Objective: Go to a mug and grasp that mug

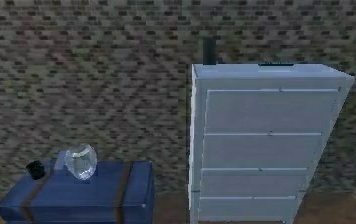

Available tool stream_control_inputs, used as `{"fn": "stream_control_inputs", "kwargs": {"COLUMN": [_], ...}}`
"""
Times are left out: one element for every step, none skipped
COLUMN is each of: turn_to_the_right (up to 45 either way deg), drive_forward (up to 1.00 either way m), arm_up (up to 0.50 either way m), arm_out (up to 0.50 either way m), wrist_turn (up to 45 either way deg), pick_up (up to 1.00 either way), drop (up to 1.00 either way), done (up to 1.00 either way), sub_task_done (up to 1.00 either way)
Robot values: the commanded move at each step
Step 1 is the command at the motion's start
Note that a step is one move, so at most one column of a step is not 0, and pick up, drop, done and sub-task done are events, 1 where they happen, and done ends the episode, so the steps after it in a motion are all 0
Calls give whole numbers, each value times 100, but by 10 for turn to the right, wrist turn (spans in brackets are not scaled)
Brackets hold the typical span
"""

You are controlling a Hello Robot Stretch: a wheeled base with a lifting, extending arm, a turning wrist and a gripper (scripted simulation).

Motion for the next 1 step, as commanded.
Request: {"fn": "stream_control_inputs", "kwargs": {"turn_to_the_right": [0], "drive_forward": [10], "arm_up": [0], "arm_out": [0], "wrist_turn": [0], "pick_up": [0], "drop": [0], "done": [0], "sub_task_done": [0]}}
